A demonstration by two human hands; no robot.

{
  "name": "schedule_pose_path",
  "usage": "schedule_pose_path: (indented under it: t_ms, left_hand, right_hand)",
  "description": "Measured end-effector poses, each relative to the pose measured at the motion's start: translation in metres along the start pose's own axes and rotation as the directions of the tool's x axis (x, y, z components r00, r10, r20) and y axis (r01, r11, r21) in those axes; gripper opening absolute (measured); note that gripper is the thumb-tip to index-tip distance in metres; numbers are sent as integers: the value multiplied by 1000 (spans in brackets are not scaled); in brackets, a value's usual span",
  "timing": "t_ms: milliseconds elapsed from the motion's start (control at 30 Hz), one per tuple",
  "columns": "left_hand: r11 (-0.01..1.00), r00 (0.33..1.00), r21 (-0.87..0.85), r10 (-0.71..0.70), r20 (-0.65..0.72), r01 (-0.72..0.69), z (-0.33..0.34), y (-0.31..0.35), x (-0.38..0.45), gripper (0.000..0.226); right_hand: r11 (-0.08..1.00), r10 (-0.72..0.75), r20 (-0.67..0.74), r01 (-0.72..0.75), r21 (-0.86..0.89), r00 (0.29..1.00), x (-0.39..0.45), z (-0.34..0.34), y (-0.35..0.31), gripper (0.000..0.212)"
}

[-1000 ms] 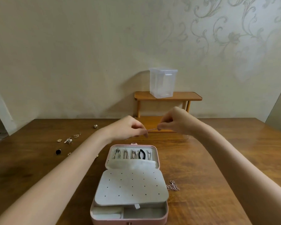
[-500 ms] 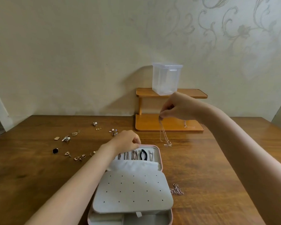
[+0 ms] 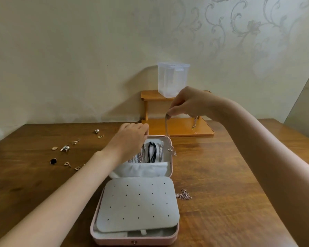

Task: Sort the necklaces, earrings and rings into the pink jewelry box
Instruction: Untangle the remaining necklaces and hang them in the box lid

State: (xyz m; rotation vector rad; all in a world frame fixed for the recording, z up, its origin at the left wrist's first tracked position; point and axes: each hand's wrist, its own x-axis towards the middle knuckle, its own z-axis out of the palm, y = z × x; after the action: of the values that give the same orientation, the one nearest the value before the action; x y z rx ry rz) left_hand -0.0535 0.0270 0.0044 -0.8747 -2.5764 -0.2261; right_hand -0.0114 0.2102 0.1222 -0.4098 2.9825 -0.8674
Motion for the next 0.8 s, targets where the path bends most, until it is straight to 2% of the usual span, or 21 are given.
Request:
schedule_pose_path:
  t_ms: [67,267,467,667,800]
  left_hand:
    - [1000,1000,25,16,-15,-16,-8,5,-3,15]
    - [999,996,-3,-51,71,52,-26,14,-9,13]
    - [997,995,-23,-68,72,70,-39,22,-16,10]
    - [997,995,-38,-70,74,73,-40,23,-18,35]
    - [997,989,-66,-34,142,44,-46,24,-17,36]
  right_hand:
    - [1000,4,12,-3,-17,1000,-3,0,-2,15]
    - [999,27,44,-29,29,999,-9,3,-7,13]
    - [999,46,53,-47,14,998,-10,10,-11,16]
    - [999,22,56,-19,-49,998,-11,26,-7,18]
    - [992,-5,13,6,-123,1000,-12,45,2,17]
